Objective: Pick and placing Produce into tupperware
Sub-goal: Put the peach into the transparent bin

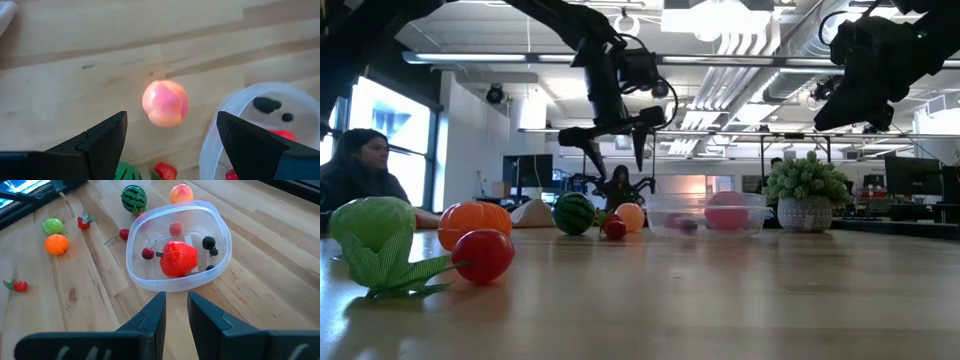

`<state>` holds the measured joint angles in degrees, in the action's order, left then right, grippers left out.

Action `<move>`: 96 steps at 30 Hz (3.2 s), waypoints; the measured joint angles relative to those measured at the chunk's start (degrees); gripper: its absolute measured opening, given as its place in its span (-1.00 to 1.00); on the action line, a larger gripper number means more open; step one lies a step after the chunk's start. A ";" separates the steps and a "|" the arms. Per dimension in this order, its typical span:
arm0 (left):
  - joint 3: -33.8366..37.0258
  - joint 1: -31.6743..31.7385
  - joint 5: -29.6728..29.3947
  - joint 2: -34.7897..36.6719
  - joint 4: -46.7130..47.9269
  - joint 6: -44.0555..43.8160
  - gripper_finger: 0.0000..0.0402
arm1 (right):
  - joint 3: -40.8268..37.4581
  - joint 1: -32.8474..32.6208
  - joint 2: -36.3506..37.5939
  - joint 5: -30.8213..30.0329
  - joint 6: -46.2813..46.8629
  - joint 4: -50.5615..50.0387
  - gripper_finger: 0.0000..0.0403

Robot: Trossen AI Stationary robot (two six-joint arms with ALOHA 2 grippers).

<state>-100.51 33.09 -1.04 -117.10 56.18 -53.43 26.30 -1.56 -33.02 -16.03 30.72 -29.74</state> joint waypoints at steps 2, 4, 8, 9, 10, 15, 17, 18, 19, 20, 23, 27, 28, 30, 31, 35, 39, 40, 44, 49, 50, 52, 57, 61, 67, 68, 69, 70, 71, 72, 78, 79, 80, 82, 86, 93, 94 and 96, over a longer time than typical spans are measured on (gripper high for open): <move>-0.08 -0.98 -0.33 -0.28 -0.44 -0.90 0.49 | 0.00 0.02 -0.02 0.04 -0.07 -0.04 -0.65; -0.03 -1.47 -0.92 -0.85 -0.80 -1.05 0.49 | 0.00 0.01 0.00 0.13 0.38 -0.02 -0.65; -0.09 -2.45 -1.38 -1.74 -1.28 -0.95 0.49 | 0.00 0.02 0.00 0.14 0.31 -0.03 -0.65; -0.01 -2.43 -1.29 -1.87 -0.92 -0.65 0.49 | 0.00 0.00 0.00 0.15 0.37 -0.04 -0.65; 0.02 -2.63 -1.10 -1.90 -0.92 -0.24 0.49 | 0.00 0.02 0.00 0.13 0.37 -0.04 -0.65; -0.02 -3.59 -0.40 -1.88 -4.84 0.11 0.49 | 0.00 0.01 0.00 0.15 0.33 -0.03 -0.65; -0.04 -3.60 1.79 -1.88 -7.33 0.25 0.49 | 0.00 0.02 0.00 0.15 0.33 -0.02 -0.65; -0.04 -3.60 3.31 -1.88 -8.14 0.89 0.49 | 0.00 0.00 0.00 0.15 0.33 -0.02 -0.65; -0.03 -3.60 4.68 -1.88 -8.83 2.10 0.49 | 0.00 0.02 0.00 0.15 0.33 -0.02 -0.65; -0.02 -3.60 5.66 -1.88 -9.56 3.62 0.49 | 0.00 0.01 0.00 0.15 0.33 -0.02 -0.65; -0.04 -3.99 6.59 -1.86 -9.90 5.46 0.49 | 0.00 0.02 0.00 0.15 0.33 -0.02 -0.65; -0.04 -4.25 6.38 -1.86 -9.70 7.76 0.49 | 0.00 0.00 0.00 0.15 0.33 -0.02 -0.65; -0.04 -4.25 6.41 -1.86 -9.65 8.22 0.49 | 0.00 0.02 0.00 0.15 0.33 -0.02 -0.65; -0.04 -4.38 6.39 -1.86 -9.65 8.63 0.49 | 0.00 0.00 0.00 0.15 0.33 -0.02 -0.65; -0.04 -4.38 6.25 -1.86 -9.50 8.59 0.49 | 0.00 0.02 0.00 0.15 0.33 -0.02 -0.65; -0.03 -4.21 4.70 -1.86 -8.46 8.15 0.49 | 0.00 0.02 0.00 0.15 0.33 -0.02 -0.65; -0.04 -4.21 0.26 -2.32 -6.55 6.29 0.49 | 0.00 0.01 0.00 0.15 0.33 -0.02 -0.65; -0.09 -4.21 -0.30 -2.79 -6.61 5.24 0.49 | 0.00 0.02 -0.01 0.16 0.33 -0.02 -0.65; -0.04 -4.10 -0.04 -4.60 -7.16 3.49 0.49 | 0.00 0.02 -0.02 0.17 0.33 -0.02 -0.65; -0.05 -3.43 0.13 -6.66 -6.66 1.70 0.49 | 0.00 0.01 -0.01 0.17 0.33 -0.01 -0.65; -0.04 -3.36 0.12 -6.61 -6.44 1.62 0.49 | 0.00 0.02 0.00 0.15 0.33 0.00 -0.65; -0.12 -3.07 -0.44 -6.99 -6.72 1.30 0.49 | 0.00 0.00 -0.02 0.18 0.33 -0.02 -0.65; -0.13 -2.68 -1.62 -7.10 -6.44 0.19 0.49 | 0.00 0.02 0.00 0.15 0.33 -0.02 -0.65; -0.12 -2.68 -2.33 -7.13 -6.49 0.18 0.49 | 0.00 0.00 -0.02 0.18 0.33 -0.02 -0.65; 0.04 -2.28 -2.21 -7.32 -5.35 0.11 0.49 | 0.00 0.02 -0.01 0.16 0.33 -0.02 -0.65; 0.07 -2.24 -2.25 -7.32 -5.18 -0.04 0.49 | 0.00 0.01 0.00 0.16 0.33 -0.02 -0.65; 0.05 -2.24 -2.25 -7.30 -5.31 -0.40 0.49 | 0.00 0.00 0.00 0.18 0.33 -0.02 -0.65; 0.02 -2.18 -2.38 -7.30 -5.39 -0.78 0.49 | 0.00 0.02 0.00 0.18 0.33 -0.02 -0.65; 0.02 -1.90 -2.41 -7.28 -5.38 -0.99 0.49 | 0.00 0.02 0.00 0.15 0.33 0.00 -0.65; 0.04 -1.88 -2.38 -7.24 -5.35 -1.03 0.49 | 0.00 0.02 0.00 0.18 0.33 -0.02 -0.65; 0.02 -1.82 -3.78 -6.97 -9.40 -1.29 0.49 | 0.00 0.01 -0.01 0.16 0.33 -0.02 -0.65; 0.02 -1.80 -3.98 -6.97 -10.85 -1.27 0.49 | 0.00 0.02 -0.02 0.17 0.33 -0.02 -0.65; -0.02 -1.53 -4.00 -6.95 -11.82 -1.21 0.49 | 0.00 0.02 -0.01 0.18 0.33 -0.02 -0.65; -0.02 -1.24 -3.13 -6.99 -12.62 -0.87 0.49 | 0.00 0.02 -0.02 0.17 0.33 0.00 -0.65; 0.07 -0.73 -1.72 -8.38 -13.17 -0.92 0.49 | 0.00 0.01 -0.01 0.15 0.33 -0.02 -0.65; -0.02 -0.32 -1.16 -9.18 -14.66 -0.94 0.49 | 0.00 0.00 -0.02 0.15 0.33 0.13 -0.65; -0.02 -0.33 -1.48 -9.18 -14.71 -0.92 0.49 | 0.00 0.01 0.00 0.15 0.33 0.17 -0.65; -0.02 -0.27 -1.78 -9.22 -15.10 -0.91 0.49 | 0.00 0.01 -0.02 0.17 0.33 0.16 -0.65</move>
<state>-100.53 32.82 -2.82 -126.32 41.08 -54.34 26.30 -1.55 -33.04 -15.87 31.05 -29.57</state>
